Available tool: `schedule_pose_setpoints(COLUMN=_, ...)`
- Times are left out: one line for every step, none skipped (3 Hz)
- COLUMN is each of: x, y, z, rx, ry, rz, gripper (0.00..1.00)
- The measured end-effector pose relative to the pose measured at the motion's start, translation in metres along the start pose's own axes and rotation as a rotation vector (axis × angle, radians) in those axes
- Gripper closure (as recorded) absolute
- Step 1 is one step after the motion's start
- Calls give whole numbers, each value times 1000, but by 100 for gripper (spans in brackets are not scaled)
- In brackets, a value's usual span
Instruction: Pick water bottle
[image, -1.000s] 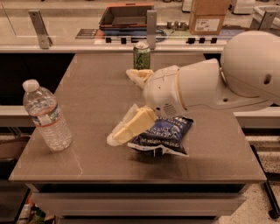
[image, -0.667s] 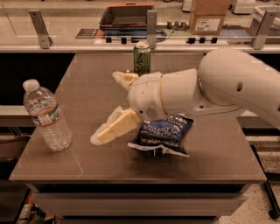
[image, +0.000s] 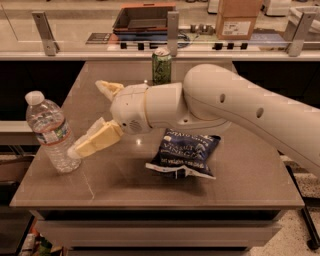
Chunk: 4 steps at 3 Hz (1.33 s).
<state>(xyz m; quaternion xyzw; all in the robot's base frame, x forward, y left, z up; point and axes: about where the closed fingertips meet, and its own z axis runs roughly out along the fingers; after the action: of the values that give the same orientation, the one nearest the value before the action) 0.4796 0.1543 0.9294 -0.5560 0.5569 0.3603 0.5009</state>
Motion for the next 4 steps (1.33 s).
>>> schedule_pose_setpoints(x=-2, y=-2, z=27, rx=-30, ry=-30, rz=21, gripper=0)
schedule_pose_setpoints(x=2, y=1, z=46, rx=-58, ry=-68, rz=60, gripper=0)
schedule_pose_setpoints(x=4, y=13, z=64, rx=-103, ry=-96, rz=90, gripper=16)
schedule_pose_setpoints(x=3, y=14, z=65, rx=-105, ry=-95, rz=86, gripper=41)
